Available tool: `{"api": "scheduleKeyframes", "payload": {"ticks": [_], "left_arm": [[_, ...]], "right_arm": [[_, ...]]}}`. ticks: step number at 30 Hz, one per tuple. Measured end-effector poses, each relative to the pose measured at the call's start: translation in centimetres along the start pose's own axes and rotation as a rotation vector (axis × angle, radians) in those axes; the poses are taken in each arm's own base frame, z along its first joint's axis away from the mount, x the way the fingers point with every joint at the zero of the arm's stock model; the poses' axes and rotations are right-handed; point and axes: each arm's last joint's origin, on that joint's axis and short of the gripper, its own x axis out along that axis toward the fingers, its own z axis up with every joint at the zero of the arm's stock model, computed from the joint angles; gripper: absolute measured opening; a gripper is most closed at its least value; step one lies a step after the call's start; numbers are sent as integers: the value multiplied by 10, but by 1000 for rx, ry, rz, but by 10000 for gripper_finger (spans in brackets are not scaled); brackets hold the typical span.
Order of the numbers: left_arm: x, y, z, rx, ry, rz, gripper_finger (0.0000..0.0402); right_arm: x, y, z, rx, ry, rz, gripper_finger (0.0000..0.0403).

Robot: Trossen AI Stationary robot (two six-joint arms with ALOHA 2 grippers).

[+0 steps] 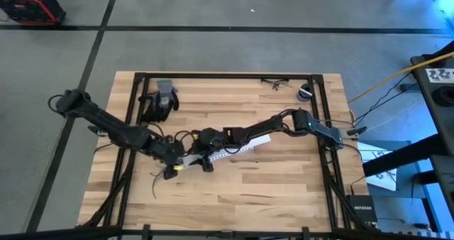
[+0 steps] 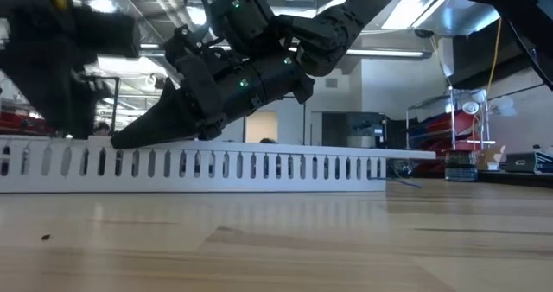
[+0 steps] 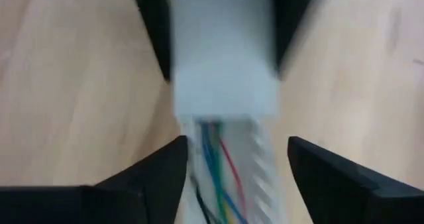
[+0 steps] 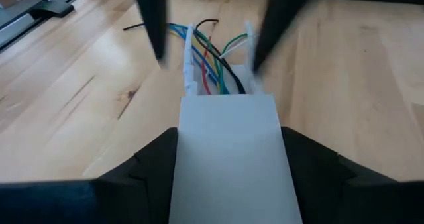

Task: Ziptie cables
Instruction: Close the white cable duct

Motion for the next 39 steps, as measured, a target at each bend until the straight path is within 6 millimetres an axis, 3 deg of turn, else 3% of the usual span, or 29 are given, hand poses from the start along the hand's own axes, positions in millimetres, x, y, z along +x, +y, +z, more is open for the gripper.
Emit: {"api": "scheduleKeyframes", "payload": {"ticks": [5, 8, 17, 28, 39], "left_arm": [[-33, -10, 7, 5, 96, 44, 257], [-40, -15, 2, -25, 107, 62, 257], [-26, -18, -32, 29, -25, 225, 257], [-9, -11, -43, 44, -73, 209, 257], [-7, -10, -37, 39, -86, 202, 257]], "right_arm": [[-1, -2, -1, 6, 12, -20, 223], [0, -2, -2, 6, 18, -21, 223], [-1, -1, -2, -9, 27, -15, 223], [-1, -3, -3, -13, 29, -17, 223], [-1, -3, -3, -14, 29, -19, 223]]}}
